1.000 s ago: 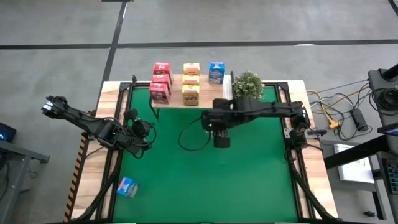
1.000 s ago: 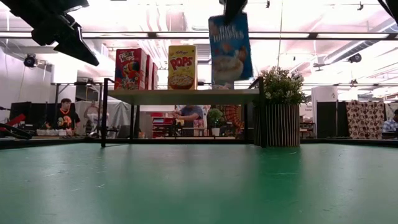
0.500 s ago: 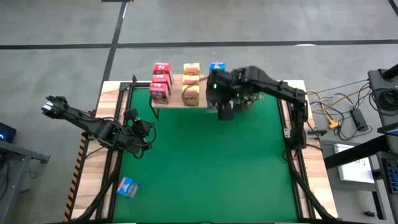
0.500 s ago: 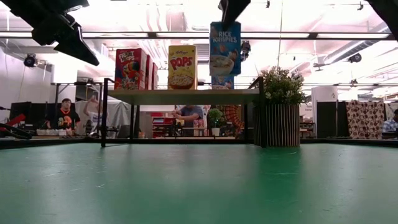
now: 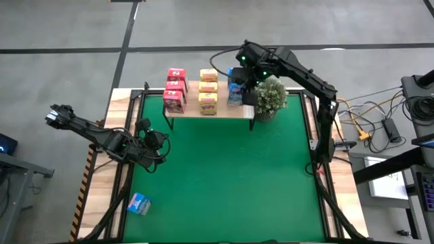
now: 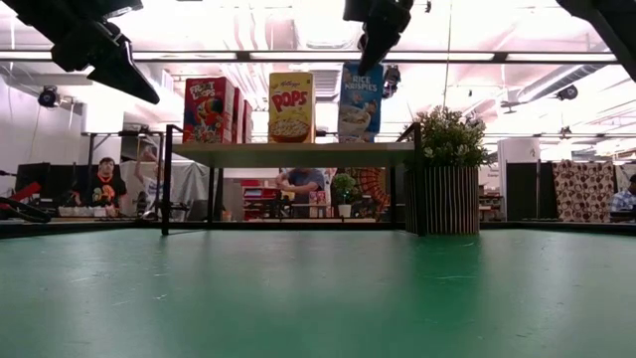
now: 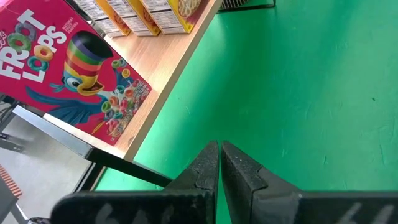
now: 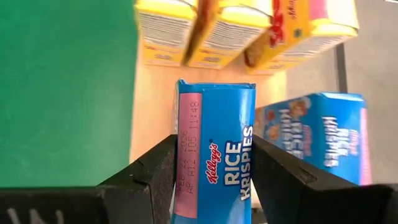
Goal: Stack cereal on shelf
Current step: Put the top blue cereal box on the shelf aligned with the other blue cereal box
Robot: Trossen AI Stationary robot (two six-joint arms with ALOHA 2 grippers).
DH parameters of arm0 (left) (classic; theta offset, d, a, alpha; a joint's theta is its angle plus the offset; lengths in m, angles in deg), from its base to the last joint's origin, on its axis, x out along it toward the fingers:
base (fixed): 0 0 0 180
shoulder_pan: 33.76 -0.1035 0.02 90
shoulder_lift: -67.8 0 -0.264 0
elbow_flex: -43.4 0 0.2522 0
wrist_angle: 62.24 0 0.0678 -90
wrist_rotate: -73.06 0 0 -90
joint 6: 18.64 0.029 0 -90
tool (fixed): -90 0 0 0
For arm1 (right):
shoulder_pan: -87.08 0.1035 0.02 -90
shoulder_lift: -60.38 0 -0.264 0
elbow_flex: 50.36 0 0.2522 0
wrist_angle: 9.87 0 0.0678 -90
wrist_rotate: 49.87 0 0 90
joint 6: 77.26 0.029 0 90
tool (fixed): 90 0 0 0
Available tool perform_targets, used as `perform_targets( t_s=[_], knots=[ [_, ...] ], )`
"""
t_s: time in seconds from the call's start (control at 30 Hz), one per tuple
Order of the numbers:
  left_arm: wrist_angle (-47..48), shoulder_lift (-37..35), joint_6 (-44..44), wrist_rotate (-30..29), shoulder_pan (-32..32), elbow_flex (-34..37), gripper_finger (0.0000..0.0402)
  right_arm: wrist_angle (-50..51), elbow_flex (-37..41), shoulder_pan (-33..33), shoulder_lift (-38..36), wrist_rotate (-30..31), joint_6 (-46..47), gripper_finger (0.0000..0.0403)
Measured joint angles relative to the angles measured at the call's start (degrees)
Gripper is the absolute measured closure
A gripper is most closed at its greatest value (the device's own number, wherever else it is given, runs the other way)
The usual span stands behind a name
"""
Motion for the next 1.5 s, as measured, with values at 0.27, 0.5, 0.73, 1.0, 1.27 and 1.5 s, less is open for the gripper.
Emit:
perform_targets(
  t_s=[0.27,0.5,0.73,1.0,1.27,1.5],
  knots=[
    [-0.4,0.0,0.0,0.0,0.0,0.0,0.0402,-2.2,2.5,-1.7,0.0,-0.3,-2.6,0.0235],
    [-0.7,0.0,0.0,0.0,0.0,0.0,0.0402,-4.5,5.1,-1.6,0.1,-0.1,-3.4,0.0236],
    [-0.7,0.0,0.0,0.0,0.0,0.0,0.0402,-5.4,5.7,-1.7,0.1,0.2,-3.3,0.0236],
    [-0.7,0.0,0.0,0.0,0.0,0.0,0.0402,-6.4,5.8,-1.7,0.1,0.4,-1.9,0.0236],
    [-0.7,0.0,0.0,0.0,0.0,0.0,0.0402,-6.0,5.8,-1.6,0.1,0.5,-2.5,0.0236],
    [-0.7,0.0,0.0,0.0,0.0,0.0,0.0402,-6.0,5.8,-1.6,0.1,1.9,-2.0,0.0236]
  ],
)
